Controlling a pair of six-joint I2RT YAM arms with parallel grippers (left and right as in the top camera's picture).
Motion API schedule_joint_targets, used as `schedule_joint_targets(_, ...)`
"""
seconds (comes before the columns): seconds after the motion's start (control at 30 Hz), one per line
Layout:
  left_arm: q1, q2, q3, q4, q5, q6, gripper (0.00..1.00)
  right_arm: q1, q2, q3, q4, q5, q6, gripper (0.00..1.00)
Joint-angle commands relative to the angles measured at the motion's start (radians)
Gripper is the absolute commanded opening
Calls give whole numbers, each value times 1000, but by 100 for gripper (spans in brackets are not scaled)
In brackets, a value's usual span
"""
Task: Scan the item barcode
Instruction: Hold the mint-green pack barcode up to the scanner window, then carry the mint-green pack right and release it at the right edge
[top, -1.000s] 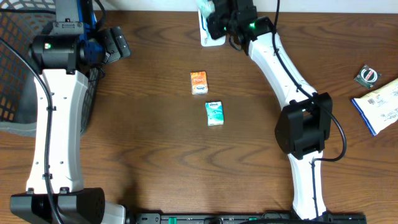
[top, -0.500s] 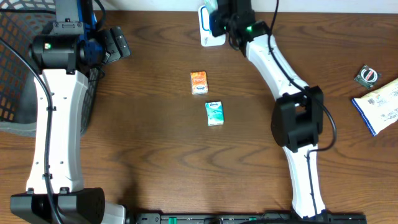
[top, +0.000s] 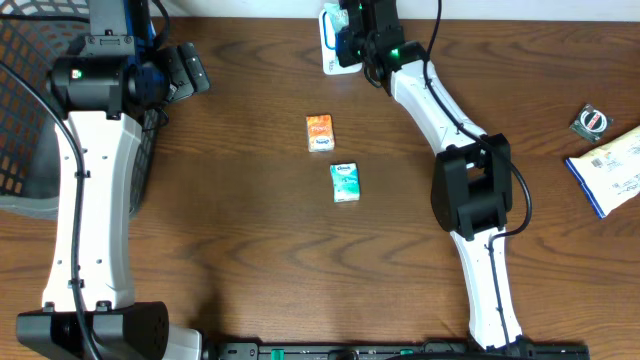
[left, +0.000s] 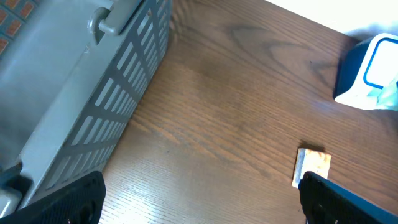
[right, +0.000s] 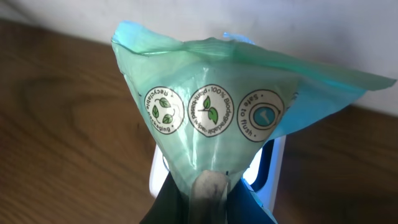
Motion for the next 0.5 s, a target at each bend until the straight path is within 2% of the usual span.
schedule_joint_targets(0.0,-1,0,3,-3,-16,-2,98,-31,-39,26,24,14,14,1)
schedule_joint_targets(0.27,-1,0,3,-3,-16,-2,98,-179,-119,26,-37,28,14,1)
schedule_joint_targets(0.47,-1,0,3,-3,-16,-2,98,-353,-148,26,-289,211,14,1)
